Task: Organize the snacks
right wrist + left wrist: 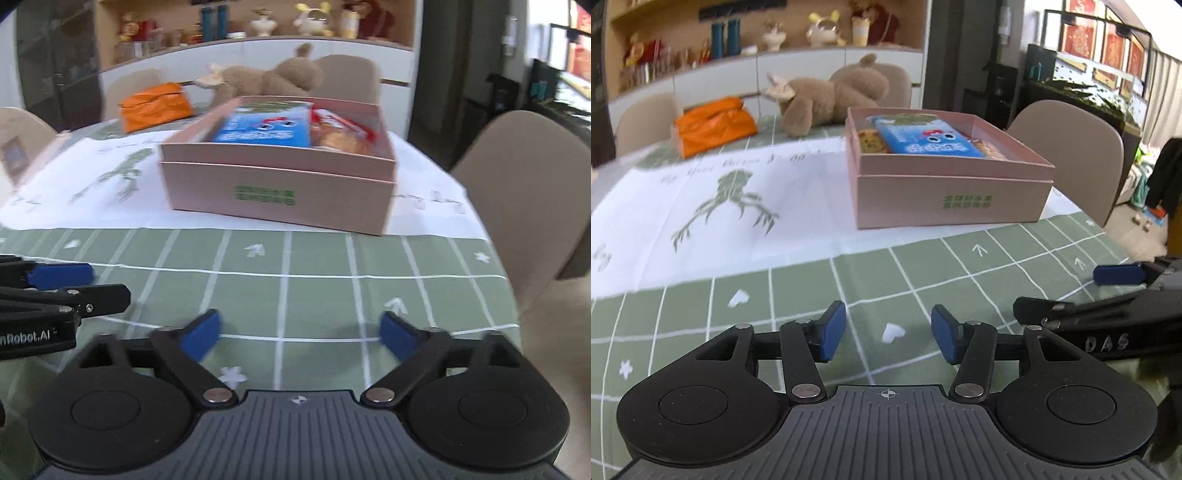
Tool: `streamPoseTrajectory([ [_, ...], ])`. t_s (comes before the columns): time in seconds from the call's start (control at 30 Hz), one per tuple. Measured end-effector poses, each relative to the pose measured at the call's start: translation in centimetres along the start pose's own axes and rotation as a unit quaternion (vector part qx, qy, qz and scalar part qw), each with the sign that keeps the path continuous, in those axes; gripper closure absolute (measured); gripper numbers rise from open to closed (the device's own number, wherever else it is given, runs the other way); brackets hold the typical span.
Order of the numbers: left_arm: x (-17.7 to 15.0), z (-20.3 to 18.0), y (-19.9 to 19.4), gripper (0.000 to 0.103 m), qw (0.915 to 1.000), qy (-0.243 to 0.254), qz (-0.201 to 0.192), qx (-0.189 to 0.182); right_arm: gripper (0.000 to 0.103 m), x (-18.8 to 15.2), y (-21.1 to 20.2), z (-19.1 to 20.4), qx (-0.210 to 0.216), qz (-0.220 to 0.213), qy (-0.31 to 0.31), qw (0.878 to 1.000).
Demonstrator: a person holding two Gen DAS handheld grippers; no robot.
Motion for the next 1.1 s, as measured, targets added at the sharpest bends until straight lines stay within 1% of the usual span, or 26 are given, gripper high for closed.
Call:
streamPoseTrajectory([
  [0.07, -0.19, -0.66, 0.21, 0.044, 0.9998, 0.011, -0.011, 0.015, 0.000, 0.14, 0.09, -0.35, 0.000, 0.000, 0.005, 1.000],
  [0.23, -0.28, -0.77, 0.28, 0.044, 0.9997, 0.012, -0.020, 0.012, 0.000, -0.23, 0.46, -1.03, -0.008, -0.030, 0.016, 0.999],
  [0.33, -0.33, -0.80, 0.26, 0.043, 0.9996, 0.013, -0.022, 0.013, 0.000, -0.38, 0.41, -0.96, -0.012, -0.037, 0.021, 0.999],
  [1.1, -0.21, -0.76, 0.31, 0.043, 0.9997, 0.009, -0.021, 0.011, 0.000, -0.45, 0.35, -1.00, -0.009, -0.039, 0.020, 0.999],
])
Point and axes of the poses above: each gripper's, at about its wrist camera, not at the fingertips, and y roughly the way its jaws point, z to its left, x to its top, the point moved 3 cm from there along y, roughly the way its jaws point, and after that the axes turned 9 degrees about z, right-handed, at the moved point
